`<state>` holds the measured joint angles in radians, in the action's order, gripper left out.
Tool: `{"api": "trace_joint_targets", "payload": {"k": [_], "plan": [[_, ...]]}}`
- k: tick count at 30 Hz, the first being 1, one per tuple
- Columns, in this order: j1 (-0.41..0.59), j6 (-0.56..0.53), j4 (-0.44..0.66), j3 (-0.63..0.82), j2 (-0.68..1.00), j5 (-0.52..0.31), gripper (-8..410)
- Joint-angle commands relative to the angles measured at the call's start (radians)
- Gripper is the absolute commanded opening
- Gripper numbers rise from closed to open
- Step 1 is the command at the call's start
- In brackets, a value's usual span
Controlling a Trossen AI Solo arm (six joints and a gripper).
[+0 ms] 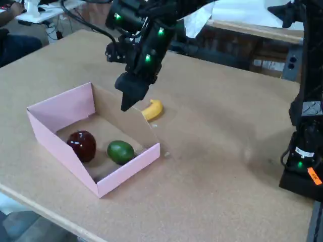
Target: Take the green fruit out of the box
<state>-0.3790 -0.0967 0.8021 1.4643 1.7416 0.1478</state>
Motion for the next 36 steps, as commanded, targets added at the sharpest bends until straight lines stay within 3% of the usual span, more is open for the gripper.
{"api": "trace_joint_targets", "payload": {"k": [1, 11, 21, 29, 36], "plan": [[0.0, -0.015, -0.002, -0.001, 0.0, -0.006, 264], [0.0, -0.05, -0.005, -0.001, 0.0, -0.043, 264], [0.005, -0.03, -0.033, -0.001, 0.157, -0.041, 264], [0.011, -0.031, -0.057, 0.001, 0.243, 0.029, 264], [0.021, -0.029, -0.038, 0.001, 0.242, 0.029, 264]]}}
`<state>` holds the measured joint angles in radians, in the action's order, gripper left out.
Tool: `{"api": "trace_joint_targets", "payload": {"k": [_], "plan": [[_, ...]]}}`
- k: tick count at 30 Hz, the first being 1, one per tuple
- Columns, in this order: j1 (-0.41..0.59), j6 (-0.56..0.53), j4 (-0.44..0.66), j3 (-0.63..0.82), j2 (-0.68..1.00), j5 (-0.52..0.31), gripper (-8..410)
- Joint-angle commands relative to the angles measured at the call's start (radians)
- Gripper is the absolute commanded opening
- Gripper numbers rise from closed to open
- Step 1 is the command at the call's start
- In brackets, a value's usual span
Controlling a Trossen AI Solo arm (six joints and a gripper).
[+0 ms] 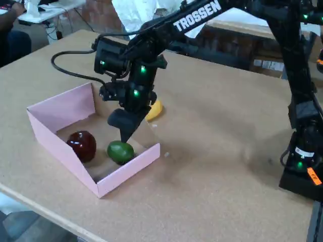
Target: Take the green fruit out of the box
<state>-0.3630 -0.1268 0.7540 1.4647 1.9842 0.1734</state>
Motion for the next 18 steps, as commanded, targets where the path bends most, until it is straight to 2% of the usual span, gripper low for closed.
{"api": "trace_joint_targets", "payload": {"k": [1, 7, 11, 18], "plan": [[0.008, 0.003, 0.009, 0.001, 0.0, 0.002, 264], [0.024, 0.03, -0.008, 0.001, 0.0, -0.014, 264], [0.035, 0.037, -0.027, 0.001, 0.0, -0.06, 264], [0.034, 0.043, -0.037, 0.038, 0.0, -0.06, 264]]}}
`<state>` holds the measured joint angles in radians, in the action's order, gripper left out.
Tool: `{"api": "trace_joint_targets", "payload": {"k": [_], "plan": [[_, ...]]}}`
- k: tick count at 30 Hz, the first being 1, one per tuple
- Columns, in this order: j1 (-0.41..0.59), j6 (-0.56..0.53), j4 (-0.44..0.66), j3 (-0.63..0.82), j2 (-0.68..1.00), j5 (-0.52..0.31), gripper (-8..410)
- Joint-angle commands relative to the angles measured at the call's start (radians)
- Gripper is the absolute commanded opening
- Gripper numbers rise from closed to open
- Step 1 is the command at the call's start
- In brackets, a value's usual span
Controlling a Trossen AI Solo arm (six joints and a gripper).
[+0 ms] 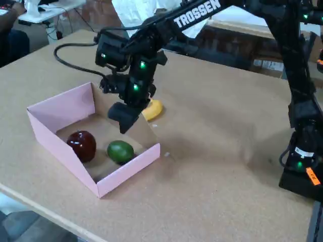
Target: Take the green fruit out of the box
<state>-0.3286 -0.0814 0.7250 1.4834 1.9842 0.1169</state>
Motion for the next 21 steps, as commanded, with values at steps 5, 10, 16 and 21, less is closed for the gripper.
{"api": "trace_joint_targets", "payload": {"k": [5, 10, 16, 21], "plan": [[-0.002, -0.039, 0.016, 0.065, 0.037, 0.038, 264], [-0.007, -0.024, 0.158, 0.151, 0.131, 0.069, 283], [-0.006, -0.007, 0.208, 0.211, 0.166, 0.067, 312], [-0.006, -0.014, 0.179, 0.211, 0.166, 0.069, 323]]}}
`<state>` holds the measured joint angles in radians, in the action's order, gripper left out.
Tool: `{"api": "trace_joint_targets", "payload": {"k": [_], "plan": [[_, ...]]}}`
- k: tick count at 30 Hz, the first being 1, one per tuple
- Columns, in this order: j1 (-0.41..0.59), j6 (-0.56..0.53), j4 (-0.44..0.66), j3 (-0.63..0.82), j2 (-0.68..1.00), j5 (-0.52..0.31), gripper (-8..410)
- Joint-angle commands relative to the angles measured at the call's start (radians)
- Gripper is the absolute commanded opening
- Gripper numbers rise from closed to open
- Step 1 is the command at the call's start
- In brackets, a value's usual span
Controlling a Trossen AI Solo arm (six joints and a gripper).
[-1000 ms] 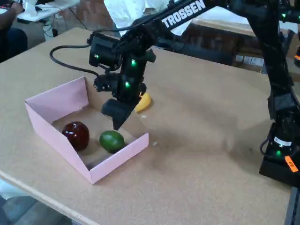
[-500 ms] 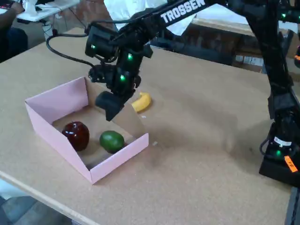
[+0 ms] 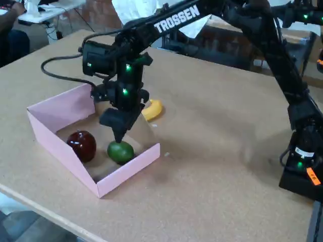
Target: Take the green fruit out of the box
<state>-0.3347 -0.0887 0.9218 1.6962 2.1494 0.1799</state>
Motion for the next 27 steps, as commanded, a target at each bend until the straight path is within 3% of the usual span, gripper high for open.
{"api": "trace_joint_targets", "payload": {"k": [1, 16, 27], "plan": [[0.0, -0.014, -0.018, -0.002, 0.005, 0.007, 324], [-0.007, -0.023, -0.038, -0.003, 0.05, 0.029, 326], [-0.006, -0.04, -0.044, -0.004, 0.066, -0.014, 326]]}}
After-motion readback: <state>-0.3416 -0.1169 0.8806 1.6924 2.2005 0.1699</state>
